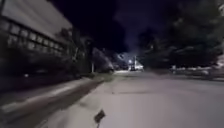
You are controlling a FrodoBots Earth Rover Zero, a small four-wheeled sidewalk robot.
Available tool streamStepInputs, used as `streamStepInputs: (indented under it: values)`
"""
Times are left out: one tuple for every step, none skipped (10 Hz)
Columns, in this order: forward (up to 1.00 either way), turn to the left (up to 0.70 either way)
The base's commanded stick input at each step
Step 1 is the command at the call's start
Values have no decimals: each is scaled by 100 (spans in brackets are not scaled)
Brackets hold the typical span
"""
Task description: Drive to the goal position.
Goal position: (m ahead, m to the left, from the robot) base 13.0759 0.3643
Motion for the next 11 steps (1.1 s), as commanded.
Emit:
streamStepInputs:
  values:
    - [70, -35]
    - [70, -35]
    - [70, -35]
    - [70, -35]
    - [70, -35]
    - [70, -35]
    - [70, -35]
    - [70, -35]
    - [70, -34]
    - [70, -15]
    - [70, -1]
